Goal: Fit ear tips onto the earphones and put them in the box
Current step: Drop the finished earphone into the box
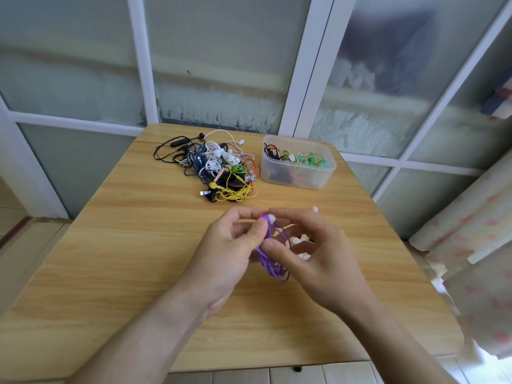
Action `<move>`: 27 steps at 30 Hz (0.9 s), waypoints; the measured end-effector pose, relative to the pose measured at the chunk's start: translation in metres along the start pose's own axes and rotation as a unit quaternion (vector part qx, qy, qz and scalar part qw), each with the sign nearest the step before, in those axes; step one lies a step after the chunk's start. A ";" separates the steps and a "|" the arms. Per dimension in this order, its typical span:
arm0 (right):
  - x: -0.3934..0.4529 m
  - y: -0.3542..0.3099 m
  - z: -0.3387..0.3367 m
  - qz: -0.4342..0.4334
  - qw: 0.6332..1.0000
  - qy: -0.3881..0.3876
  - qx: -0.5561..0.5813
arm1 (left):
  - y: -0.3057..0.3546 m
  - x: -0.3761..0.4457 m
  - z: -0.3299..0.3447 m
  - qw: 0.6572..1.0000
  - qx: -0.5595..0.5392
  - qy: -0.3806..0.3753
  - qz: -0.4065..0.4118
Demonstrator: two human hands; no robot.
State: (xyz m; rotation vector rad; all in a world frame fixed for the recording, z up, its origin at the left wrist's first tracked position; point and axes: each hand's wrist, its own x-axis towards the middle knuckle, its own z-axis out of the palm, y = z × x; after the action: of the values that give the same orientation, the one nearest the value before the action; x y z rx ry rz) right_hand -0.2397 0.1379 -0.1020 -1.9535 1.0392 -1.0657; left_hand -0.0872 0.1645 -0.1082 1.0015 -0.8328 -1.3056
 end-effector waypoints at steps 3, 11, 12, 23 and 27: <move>0.004 0.004 0.007 -0.025 0.994 0.017 -0.101 | 0.000 0.004 0.002 0.999 -0.009 0.000 -0.039; 0.019 0.001 0.025 0.015 0.990 0.130 -0.058 | 0.006 0.014 0.014 0.999 -0.041 -0.007 -0.032; 0.023 0.002 0.024 0.031 0.989 0.139 -0.044 | 0.010 0.014 0.016 0.997 -0.065 -0.017 -0.034; 0.157 -0.008 -0.029 0.091 0.971 0.211 0.063 | 0.019 0.055 -0.026 0.914 0.352 0.140 0.147; 0.213 0.017 -0.038 0.105 0.966 0.225 -0.071 | 0.017 0.063 -0.041 0.864 0.466 0.133 0.135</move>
State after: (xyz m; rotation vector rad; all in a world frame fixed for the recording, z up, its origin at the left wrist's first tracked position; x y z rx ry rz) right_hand -0.2041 -0.0623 -0.0264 -1.6926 1.5674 -1.3787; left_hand -0.0362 0.1066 -0.1105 1.6911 -1.3684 -0.4466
